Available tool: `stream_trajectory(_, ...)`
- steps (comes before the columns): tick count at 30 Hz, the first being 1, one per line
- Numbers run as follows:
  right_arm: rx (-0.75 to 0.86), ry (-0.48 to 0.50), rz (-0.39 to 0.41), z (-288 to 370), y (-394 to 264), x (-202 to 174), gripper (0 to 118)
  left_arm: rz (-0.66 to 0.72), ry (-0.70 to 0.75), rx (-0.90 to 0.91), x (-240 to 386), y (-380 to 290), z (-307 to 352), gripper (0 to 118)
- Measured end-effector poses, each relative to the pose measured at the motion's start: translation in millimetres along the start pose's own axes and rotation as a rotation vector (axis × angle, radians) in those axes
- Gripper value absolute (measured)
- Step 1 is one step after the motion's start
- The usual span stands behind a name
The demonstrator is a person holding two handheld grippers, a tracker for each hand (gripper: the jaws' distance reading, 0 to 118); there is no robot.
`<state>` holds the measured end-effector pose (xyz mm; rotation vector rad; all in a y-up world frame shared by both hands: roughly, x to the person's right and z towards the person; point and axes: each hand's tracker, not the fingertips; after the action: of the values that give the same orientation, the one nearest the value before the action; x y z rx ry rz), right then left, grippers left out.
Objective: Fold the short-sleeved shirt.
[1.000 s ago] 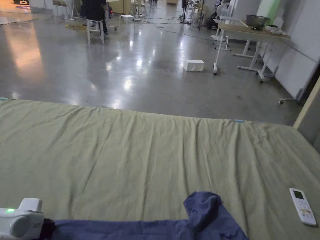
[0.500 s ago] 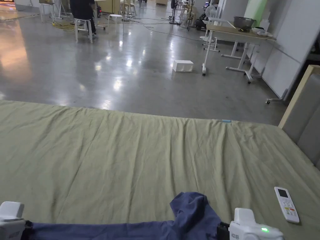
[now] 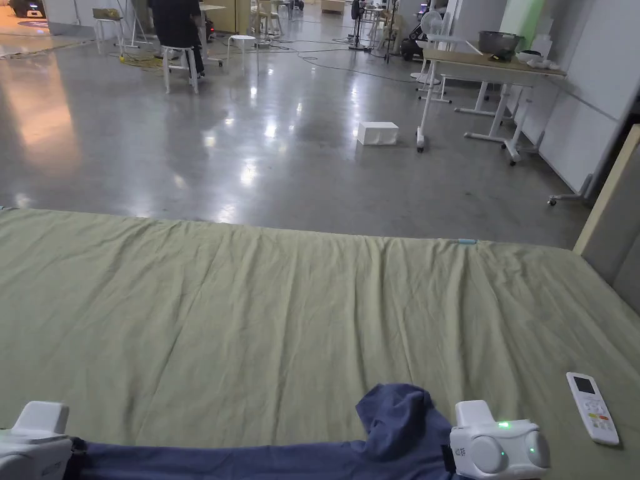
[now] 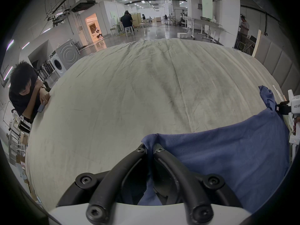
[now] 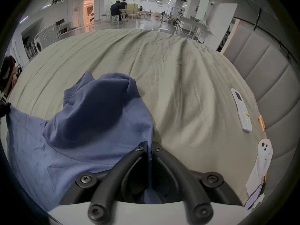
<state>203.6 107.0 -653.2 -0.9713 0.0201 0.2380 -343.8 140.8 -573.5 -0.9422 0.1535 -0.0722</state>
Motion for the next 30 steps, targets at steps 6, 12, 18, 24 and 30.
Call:
stream_trajectory(6,0.130,-0.046,0.010,33,-9,-8,2,0.021,-0.006,0.033,-2,-2,18,6)
stream_trajectory(12,0.287,-0.053,-0.050,91,-14,-3,2,0.025,-0.015,0.120,-2,-1,55,6)
stream_trajectory(18,0.444,-0.072,-0.051,169,-14,1,2,0.051,-0.038,0.248,-9,8,112,6)
stream_trajectory(24,0.586,-0.133,-0.079,245,-4,16,2,0.088,-0.054,0.381,-25,27,177,6)
stream_trajectory(30,0.696,-0.143,-0.131,317,24,38,2,0.108,-0.049,0.483,-47,65,237,6)
